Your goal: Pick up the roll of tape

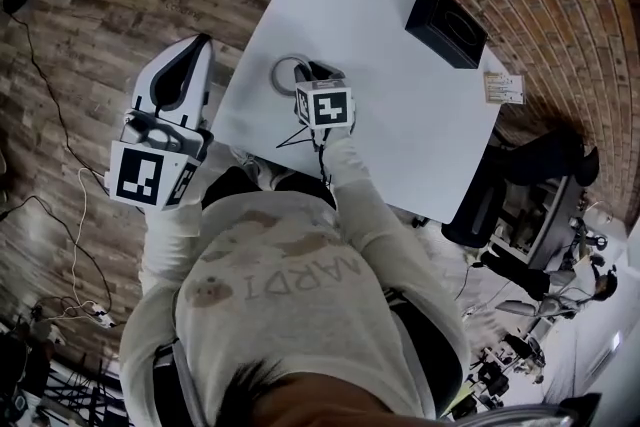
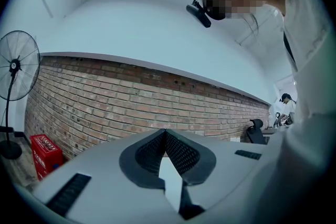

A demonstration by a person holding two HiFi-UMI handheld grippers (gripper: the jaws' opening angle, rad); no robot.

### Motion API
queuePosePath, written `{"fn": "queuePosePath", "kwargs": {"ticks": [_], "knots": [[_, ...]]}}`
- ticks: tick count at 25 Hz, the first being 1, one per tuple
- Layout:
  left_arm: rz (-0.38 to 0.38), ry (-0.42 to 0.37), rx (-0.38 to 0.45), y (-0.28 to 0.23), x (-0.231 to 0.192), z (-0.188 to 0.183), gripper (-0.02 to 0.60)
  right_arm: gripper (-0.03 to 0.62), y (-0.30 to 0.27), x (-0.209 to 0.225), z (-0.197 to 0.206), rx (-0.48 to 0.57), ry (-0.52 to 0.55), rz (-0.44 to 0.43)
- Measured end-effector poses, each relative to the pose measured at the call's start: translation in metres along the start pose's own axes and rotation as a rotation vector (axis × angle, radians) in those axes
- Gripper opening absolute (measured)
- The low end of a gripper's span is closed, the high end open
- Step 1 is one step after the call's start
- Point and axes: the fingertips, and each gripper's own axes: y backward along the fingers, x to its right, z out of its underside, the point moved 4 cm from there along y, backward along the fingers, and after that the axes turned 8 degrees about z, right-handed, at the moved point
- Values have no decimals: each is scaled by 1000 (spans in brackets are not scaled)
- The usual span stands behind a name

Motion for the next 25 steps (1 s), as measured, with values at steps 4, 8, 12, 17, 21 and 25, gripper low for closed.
{"fn": "queuePosePath", "kwargs": {"ticks": [4,8,12,17,21,25], "knots": [[2,-3,2,-1,4,-1,6,60,1,-1,2,2,15,7],[9,-3,2,1,8,-4,6,57,11,0,3,31,-8,24],[9,-7,7,2,15,-8,6,57,32,10,2,97,-51,23],[18,-11,16,0,33,-12,6,57,61,23,0,201,-62,20],[23,-19,14,1,48,-16,6,57,85,32,1,258,-72,26],[18,-20,19,1,61,-19,6,57,108,41,0,314,-79,31]]}}
